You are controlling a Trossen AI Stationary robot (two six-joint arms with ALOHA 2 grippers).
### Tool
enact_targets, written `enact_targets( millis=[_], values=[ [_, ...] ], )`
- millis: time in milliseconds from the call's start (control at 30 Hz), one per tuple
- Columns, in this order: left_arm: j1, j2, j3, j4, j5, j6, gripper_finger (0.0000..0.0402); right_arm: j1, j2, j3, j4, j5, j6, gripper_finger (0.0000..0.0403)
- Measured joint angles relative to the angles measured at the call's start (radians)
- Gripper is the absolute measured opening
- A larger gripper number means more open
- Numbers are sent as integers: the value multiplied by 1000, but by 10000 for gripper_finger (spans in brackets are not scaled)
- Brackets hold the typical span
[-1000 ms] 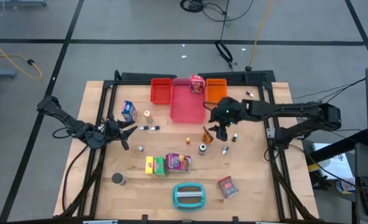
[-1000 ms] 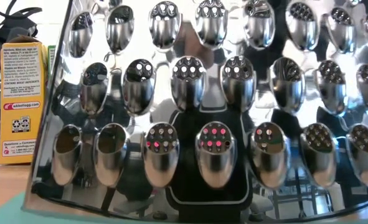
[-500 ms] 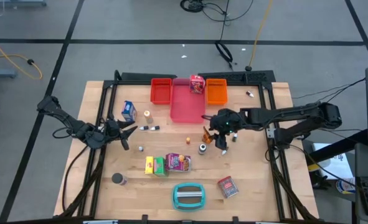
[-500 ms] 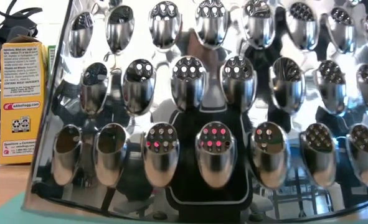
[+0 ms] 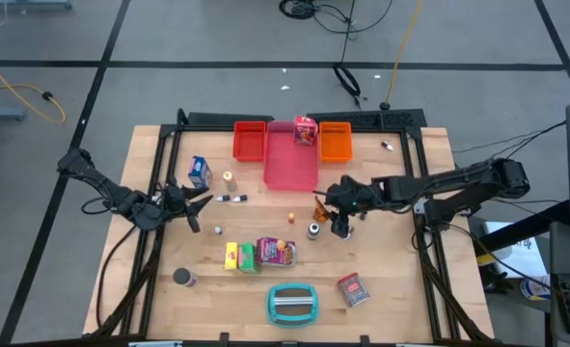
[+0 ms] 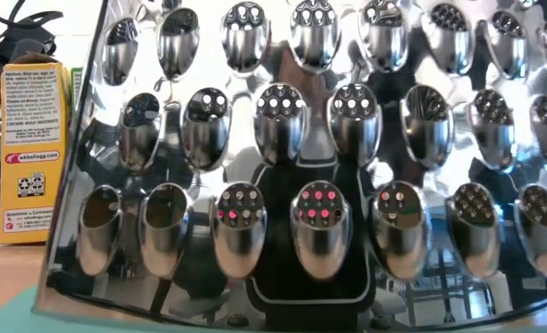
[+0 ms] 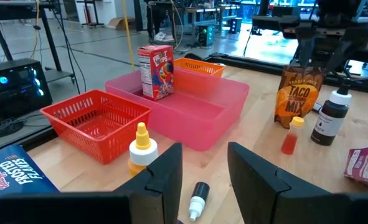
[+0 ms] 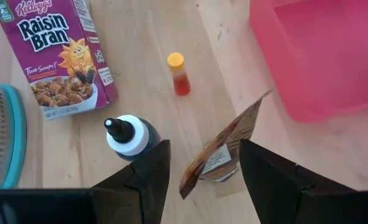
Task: Pick & Place Kitchen Items
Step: Put the orange seasoning pack into the orange bin
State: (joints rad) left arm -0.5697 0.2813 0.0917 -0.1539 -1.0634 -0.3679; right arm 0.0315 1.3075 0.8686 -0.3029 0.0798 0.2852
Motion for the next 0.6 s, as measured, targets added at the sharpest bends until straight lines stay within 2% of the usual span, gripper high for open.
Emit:
enact_targets(
  millis=[167,400,500,600],
  values=[
    [0,0,0,0,0,0,129,0,0,-73,108,54,17,183],
    [0,0,0,0,0,1,129,0,0,-89,120,64,45,177],
    [0,0,0,0,-1,2,129,3,0,-89,121,81,47,150],
    [0,0,0,0,-1,2,129,3,0,-89,120,78,45,101]
  ],
)
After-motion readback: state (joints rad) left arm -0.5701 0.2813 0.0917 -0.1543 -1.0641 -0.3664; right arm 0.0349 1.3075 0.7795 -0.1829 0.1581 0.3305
